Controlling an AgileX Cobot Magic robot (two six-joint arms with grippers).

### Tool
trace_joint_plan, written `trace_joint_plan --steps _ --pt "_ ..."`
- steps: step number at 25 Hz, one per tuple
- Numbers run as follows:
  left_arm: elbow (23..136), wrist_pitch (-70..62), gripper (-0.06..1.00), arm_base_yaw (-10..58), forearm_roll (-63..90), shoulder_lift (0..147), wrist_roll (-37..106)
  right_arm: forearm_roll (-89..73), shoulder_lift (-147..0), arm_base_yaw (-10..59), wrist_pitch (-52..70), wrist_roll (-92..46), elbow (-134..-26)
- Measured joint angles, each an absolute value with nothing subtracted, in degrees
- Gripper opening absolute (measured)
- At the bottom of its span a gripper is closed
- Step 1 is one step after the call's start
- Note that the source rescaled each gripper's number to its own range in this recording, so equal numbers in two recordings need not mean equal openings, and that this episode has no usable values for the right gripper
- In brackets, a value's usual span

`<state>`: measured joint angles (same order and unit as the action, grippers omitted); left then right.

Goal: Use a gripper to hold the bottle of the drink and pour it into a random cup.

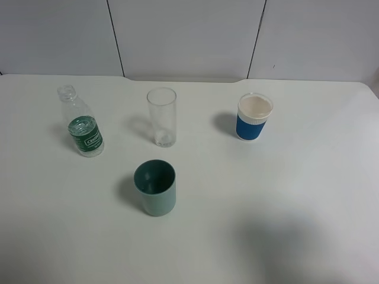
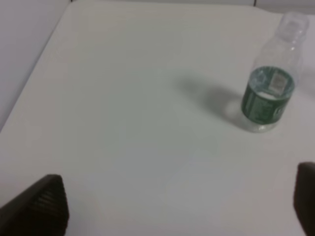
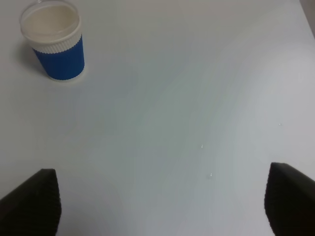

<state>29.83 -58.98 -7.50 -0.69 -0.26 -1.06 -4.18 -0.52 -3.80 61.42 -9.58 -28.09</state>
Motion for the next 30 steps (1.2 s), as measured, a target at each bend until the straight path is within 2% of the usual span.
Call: trace_joint_plan --steps 17,24,30 --pt "28.9 -60.2 0.89 -7.5 -0.7 -0.3 -1.1 -4.2 -0.5 -3.8 61.4 -9.6 -28.1" --pt "28.9 -60.2 0.89 -4.0 -0.6 -0.3 -1.1 -4.2 -0.5 -3.8 61.4 -9.6 -28.1" --pt "28.9 -60.2 0.89 -4.7 -0.6 -0.3 -1.1 -4.2 -0.5 -3.8 61.4 -9.6 -28.1"
